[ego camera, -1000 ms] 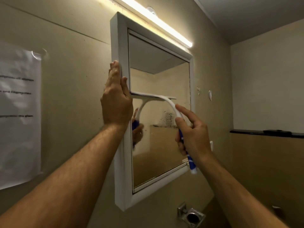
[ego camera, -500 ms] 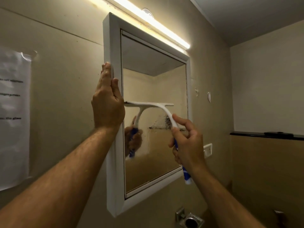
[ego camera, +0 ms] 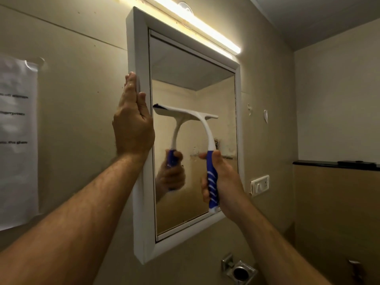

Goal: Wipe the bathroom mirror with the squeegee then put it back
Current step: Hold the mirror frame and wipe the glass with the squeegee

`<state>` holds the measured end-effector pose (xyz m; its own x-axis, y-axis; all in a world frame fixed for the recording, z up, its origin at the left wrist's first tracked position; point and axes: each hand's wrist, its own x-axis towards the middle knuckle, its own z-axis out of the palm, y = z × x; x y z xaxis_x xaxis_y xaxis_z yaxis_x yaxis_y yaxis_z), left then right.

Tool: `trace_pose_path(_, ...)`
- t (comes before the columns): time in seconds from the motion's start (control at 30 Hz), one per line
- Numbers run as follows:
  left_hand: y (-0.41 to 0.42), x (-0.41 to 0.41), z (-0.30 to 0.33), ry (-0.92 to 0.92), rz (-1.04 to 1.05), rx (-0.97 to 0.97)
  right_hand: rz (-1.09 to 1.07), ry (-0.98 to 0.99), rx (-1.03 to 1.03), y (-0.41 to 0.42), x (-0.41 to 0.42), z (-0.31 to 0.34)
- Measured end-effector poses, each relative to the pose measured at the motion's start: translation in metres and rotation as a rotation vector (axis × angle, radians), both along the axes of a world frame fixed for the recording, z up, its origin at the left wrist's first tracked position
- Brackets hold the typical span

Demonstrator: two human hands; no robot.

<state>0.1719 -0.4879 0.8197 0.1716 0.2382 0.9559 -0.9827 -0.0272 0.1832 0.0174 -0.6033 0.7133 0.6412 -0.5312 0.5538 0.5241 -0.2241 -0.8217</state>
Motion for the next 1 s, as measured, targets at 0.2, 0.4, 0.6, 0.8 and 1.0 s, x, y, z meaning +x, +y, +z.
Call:
trace_pose_path(0.2,0.0,-0.001,0.0,0.007,0.002,-0.007,-0.054,0.036,0.056,0.0,-0.001,0.014)
trace_pose_path(0.4,0.0,-0.002,-0.001,0.004,-0.014,-0.002,-0.076,0.06,0.025,0.002,-0.005,0.03)
trace_pose_path(0.6,0.0,-0.002,-0.002,0.003,-0.002,-0.003,-0.142,0.101,0.022,0.001,-0.006,-0.016)
trace_pose_path(0.8,0.0,-0.001,-0.002,0.004,-0.008,0.006,-0.198,0.036,0.03,0.004,-0.006,0.015)
trace_pose_path(1.0,0.0,-0.002,-0.006,0.01,-0.015,0.004,-0.195,0.095,0.054,0.006,-0.002,-0.015)
